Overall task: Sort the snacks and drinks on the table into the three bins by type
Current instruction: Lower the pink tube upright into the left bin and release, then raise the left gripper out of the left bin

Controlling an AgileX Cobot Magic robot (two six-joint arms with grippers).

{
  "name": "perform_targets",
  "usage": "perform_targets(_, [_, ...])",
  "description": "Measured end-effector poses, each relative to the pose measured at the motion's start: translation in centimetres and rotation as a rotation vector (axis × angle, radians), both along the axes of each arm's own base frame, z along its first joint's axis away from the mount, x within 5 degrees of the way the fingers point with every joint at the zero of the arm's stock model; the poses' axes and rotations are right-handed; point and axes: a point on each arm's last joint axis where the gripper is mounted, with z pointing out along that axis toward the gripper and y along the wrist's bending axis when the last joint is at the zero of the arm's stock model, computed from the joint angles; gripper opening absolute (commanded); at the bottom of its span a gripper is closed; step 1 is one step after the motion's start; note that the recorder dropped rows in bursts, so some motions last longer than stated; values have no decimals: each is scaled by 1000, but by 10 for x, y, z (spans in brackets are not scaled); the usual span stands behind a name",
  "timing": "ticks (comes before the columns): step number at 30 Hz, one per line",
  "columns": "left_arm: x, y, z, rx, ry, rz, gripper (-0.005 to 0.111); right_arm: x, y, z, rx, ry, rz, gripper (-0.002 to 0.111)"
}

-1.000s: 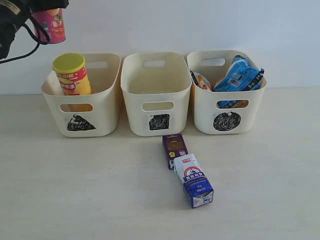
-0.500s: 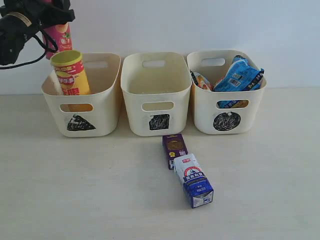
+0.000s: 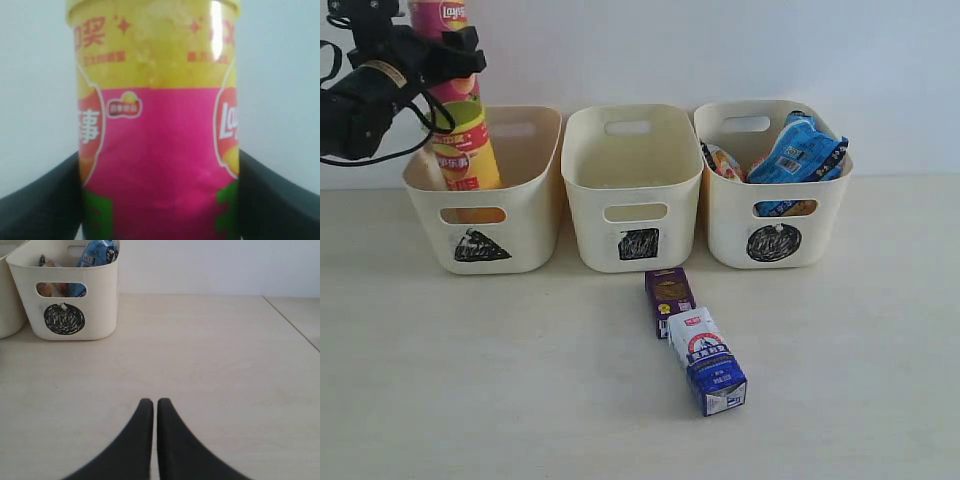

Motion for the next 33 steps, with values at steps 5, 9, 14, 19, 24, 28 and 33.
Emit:
perform_targets(5, [0,-10,-8,55,-3,-46,18,0,0,0,0,0,0,0])
perform_targets(9, [0,-14,-11,77,3,-60,55,0,0,0,0,0,0,0])
perform_targets(14, [0,-14,-10,73,-5,-65,84,0,0,0,2,0,0,0])
perform_targets(19, [-1,-14,-4,52,-24,-70,81,0,0,0,2,0,0,0])
perform_targets(24, [-11,-11,33,127,26,-43,50,0,0,0,2,0,0,0])
perform_targets(28, [-28,1,66,177,203,63,18,0,0,0,2,0,0,0])
perform_targets(33, [-47,11,88,207,344,150,4,0,0,0,2,0,0,0])
